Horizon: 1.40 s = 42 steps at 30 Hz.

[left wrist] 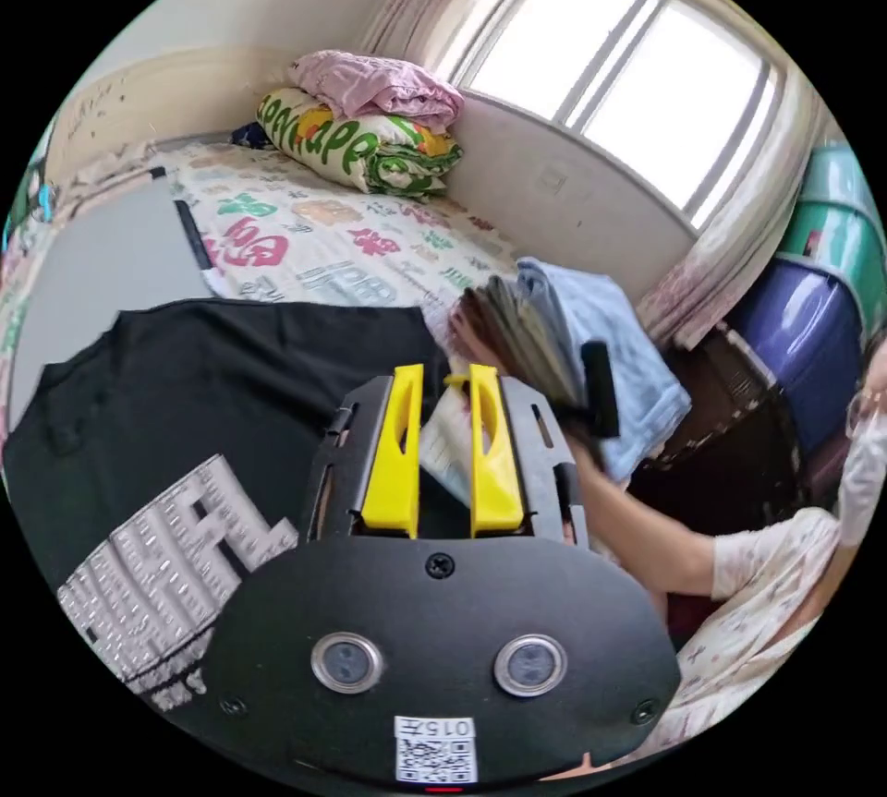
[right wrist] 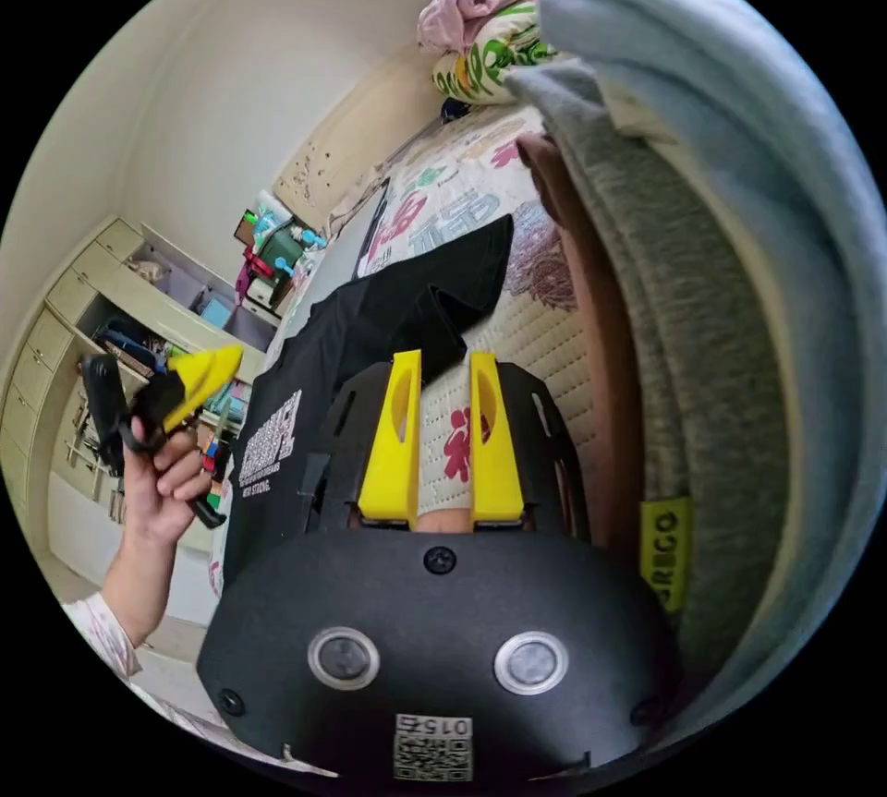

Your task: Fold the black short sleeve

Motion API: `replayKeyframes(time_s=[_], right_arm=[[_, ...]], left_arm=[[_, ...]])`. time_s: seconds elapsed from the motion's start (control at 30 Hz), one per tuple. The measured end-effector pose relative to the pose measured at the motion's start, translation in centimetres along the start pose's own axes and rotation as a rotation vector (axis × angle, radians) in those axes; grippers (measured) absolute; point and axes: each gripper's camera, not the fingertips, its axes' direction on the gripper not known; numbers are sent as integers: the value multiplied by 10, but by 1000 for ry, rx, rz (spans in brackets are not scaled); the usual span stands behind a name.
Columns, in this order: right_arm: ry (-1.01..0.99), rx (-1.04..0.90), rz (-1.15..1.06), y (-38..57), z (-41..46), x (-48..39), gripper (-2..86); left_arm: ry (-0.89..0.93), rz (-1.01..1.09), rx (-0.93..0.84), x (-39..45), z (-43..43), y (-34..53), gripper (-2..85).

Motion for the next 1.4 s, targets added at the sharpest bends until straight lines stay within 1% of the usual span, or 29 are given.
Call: replayKeyframes(time_s=[0.03, 0.07, 0.13, 0.17, 0.2, 0.23, 0.33, 0.37, 0.4, 0.43, 0.5, 0.6, 0.67, 0.73, 0.77, 0.83, 0.87, 0.93, 0.97, 1.03, 1.07, 1.1, 1.13, 1.17, 1.23, 1.33, 1.4], right_arm=[[20, 1, -7, -6, 4, -2, 81], [20, 1, -7, -8, 6, -2, 75], [-9, 4, 30, -18, 12, 8, 54], [-25, 4, 40, -20, 13, 12, 48], [-42, 4, 66, -24, 16, 18, 42], [-47, 4, 72, -28, 18, 21, 38], [-39, 3, 55, -36, 23, 21, 28], [-41, 2, 57, -38, 23, 23, 27], [-46, 2, 60, -40, 24, 26, 24], [-47, 2, 61, -42, 25, 28, 22], [-48, 2, 54, -44, 26, 30, 18], [-48, 6, 40, -46, 24, 34, 15], [-34, 36, 15, -44, 16, 32, 12], [16, 117, -76, -38, -4, 19, 10], [25, 134, -101, -37, -9, 15, 10], [17, 169, -199, -30, -28, 0, 7], [6, 170, -221, -28, -32, -2, 7], [-97, 143, -262, -18, -41, -5, 5], [-141, 127, -261, -16, -41, -4, 5], [-328, 60, -261, -6, -38, -3, 2], [-349, 45, -273, -4, -37, -6, 1], [-356, 6, -327, 2, -34, -16, 0], [-334, -47, -406, 7, -30, -30, 0], [-319, -77, -449, 10, -27, -37, 0], [-278, -177, -579, 24, -19, -56, -1], [-288, -285, -649, 36, -10, -58, -2], [-300, -358, -671, 37, -7, -57, -3]], left_arm=[[21, -28, -2, -8, 36, -20, 93], [14, -32, -12, -10, 54, -30, 96], [-63, -35, -84, -11, 133, -67, 105], [-69, -32, -107, -11, 153, -75, 107], [-78, -27, -160, -12, 193, -89, 110], [-104, -52, -206, -15, 230, -99, 112], [-134, -102, -243, -18, 300, -109, 109], [-151, -109, -253, -19, 311, -108, 108], [-205, -121, -282, -20, 332, -105, 96], [-269, -135, -262, -20, 342, -98, 77], [-313, -142, -224, -21, 349, -85, 47], [-258, -195, -216, -33, 353, -72, 17], [-250, -200, -157, -33, 338, -63, 7], [-252, -184, -41, -32, 292, -47, 2], [-249, -185, -11, -33, 277, -42, 1], [-237, -180, 118, -42, 200, -15, -2], [-242, -181, 143, -46, 179, -6, -2], [-270, -190, 220, -63, 92, 37, -3], [-268, -191, 236, -67, 71, 50, -3], [-256, -188, 259, -80, 2, 114, -3], [-268, -185, 257, -82, -11, 132, -3], [-313, -181, 251, -84, -33, 169, -3], [-359, -188, 241, -88, -49, 206, -3], [-378, -200, 236, -91, -54, 223, -4], [-404, -275, 207, -108, -64, 281, -4], [-386, -387, 185, -131, -59, 333, -4], [-388, -418, 181, -137, -56, 355, -4]])
